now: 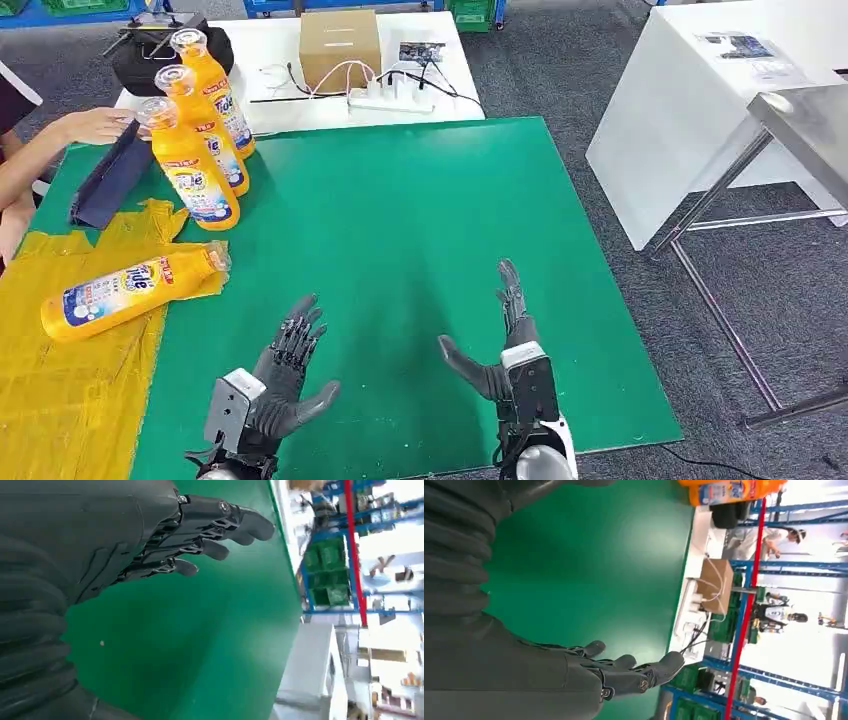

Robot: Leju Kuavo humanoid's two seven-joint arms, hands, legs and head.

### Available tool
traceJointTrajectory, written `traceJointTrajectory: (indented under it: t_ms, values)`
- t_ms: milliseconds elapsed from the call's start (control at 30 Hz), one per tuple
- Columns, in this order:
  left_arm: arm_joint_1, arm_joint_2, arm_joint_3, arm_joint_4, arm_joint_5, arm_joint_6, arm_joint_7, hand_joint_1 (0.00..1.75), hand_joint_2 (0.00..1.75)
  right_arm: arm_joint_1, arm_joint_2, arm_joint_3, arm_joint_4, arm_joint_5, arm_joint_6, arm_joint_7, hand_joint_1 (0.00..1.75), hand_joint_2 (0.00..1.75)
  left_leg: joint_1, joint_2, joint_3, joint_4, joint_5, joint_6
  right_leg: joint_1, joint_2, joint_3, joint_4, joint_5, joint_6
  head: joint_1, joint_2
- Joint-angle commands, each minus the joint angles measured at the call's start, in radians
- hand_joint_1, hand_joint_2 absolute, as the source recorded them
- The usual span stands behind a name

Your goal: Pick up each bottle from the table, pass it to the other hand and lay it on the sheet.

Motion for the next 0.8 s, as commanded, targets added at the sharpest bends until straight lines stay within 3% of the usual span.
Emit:
traceJointTrajectory:
  t_ms: [33,667,800]
  values:
    - [0.029,-0.047,0.120,0.025,0.036,-0.019,-0.018,0.00,1.75,0.048,-0.043,-0.046,-0.022,0.041,0.030,0.034,0.00,0.00,0.000,0.000,0.008,0.000,-0.003,0.001,0.001,0.000,0.008,-0.001,-0.003,-0.002,0.000,0.000]
    - [0.028,-0.048,0.119,0.025,0.036,-0.019,-0.018,0.00,1.75,0.045,-0.041,-0.046,-0.023,0.041,0.030,0.034,0.00,0.00,0.000,0.000,0.005,0.000,-0.002,0.000,0.000,0.000,0.005,-0.001,-0.002,-0.002,0.000,0.000]
    - [0.041,-0.077,0.161,0.003,0.052,-0.011,-0.048,0.00,1.75,0.066,-0.033,-0.069,-0.032,0.032,0.052,0.036,0.00,0.00,0.000,0.000,0.003,0.000,-0.002,0.000,0.000,0.000,0.004,-0.001,-0.001,-0.001,0.000,0.000]
